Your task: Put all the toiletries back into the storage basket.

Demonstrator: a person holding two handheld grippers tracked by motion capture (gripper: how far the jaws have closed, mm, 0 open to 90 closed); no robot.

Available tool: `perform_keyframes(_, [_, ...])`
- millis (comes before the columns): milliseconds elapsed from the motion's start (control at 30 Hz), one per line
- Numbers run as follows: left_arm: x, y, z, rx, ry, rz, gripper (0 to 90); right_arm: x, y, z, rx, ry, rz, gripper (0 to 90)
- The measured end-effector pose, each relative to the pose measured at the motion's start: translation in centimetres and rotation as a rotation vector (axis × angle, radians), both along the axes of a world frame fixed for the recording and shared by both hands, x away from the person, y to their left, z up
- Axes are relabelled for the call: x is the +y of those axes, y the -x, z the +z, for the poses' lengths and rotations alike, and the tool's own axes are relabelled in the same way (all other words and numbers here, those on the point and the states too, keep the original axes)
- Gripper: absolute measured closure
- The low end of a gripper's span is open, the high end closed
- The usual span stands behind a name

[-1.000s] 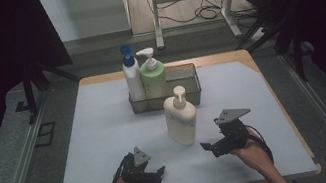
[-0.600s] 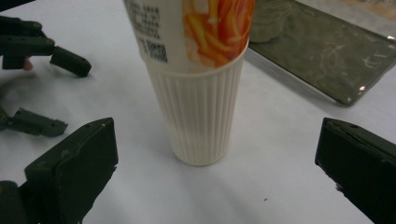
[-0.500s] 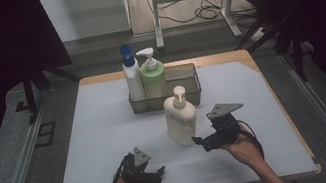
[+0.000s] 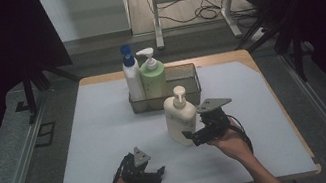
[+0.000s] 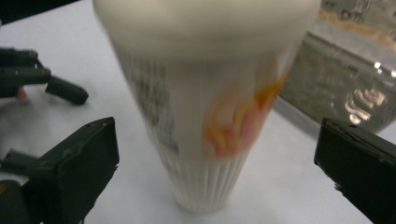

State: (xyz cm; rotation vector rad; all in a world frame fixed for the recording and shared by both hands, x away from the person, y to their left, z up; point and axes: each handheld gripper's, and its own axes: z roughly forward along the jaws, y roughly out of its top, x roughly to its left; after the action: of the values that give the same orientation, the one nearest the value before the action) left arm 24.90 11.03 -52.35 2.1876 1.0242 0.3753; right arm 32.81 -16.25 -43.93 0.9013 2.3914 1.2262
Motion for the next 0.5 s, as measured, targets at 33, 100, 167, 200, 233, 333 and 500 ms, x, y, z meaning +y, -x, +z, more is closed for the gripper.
perform_keyframes(33, [0.0,0.0,0.0,0.0,-0.001,0.0,12.0,0.2,-0.2,0.2,-0.005,0.002,0.0,1.4])
perform_keyframes(100, [0.0,0.0,0.0,0.001,-0.002,-0.002,12.0,0.6,-0.4,0.5,-0.012,0.003,0.002,2.8])
perform_keyframes(167, [0.0,0.0,0.0,0.001,-0.002,-0.003,12.0,1.0,-0.7,0.7,-0.021,0.007,0.008,4.7])
perform_keyframes(200, [0.0,0.0,0.0,0.001,-0.002,-0.002,12.0,1.2,-0.8,0.8,-0.024,0.006,0.008,5.9])
perform_keyframes(233, [0.0,0.0,0.0,0.001,-0.002,-0.002,12.0,1.4,-0.9,0.9,-0.026,0.003,0.008,6.6])
perform_keyframes(333, [0.0,0.0,0.0,0.001,-0.003,-0.003,12.0,1.8,-1.1,1.2,-0.027,0.001,0.005,9.9])
perform_keyframes(500, [0.0,0.0,0.0,0.001,-0.002,-0.003,12.0,2.3,-1.5,1.2,-0.027,-0.003,-0.009,14.8])
